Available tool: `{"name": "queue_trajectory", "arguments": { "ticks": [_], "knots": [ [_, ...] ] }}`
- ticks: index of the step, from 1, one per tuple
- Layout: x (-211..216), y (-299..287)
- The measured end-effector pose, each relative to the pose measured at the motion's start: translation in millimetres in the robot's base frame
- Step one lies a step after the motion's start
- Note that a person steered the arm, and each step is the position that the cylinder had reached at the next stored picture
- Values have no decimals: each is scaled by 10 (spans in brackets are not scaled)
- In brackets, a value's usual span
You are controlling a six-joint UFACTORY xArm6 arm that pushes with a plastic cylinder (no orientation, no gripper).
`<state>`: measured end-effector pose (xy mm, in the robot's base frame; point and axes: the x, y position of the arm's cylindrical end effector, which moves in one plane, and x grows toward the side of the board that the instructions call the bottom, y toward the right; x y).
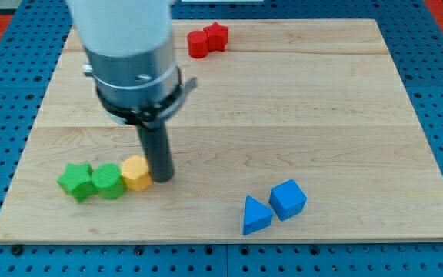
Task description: Push yellow hexagon towards center left
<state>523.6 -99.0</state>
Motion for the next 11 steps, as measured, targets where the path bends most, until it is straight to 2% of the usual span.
{"name": "queue_trajectory", "arguments": {
  "ticks": [1, 2, 3, 4, 5, 7, 9, 10, 11],
  "knots": [
    [276, -16],
    [620, 205],
    [356, -68],
    [-150, -288],
    [-128, -314],
    [273, -324],
    [-449, -685],
    [-404, -729],
    [-96, -745]
  ]
}}
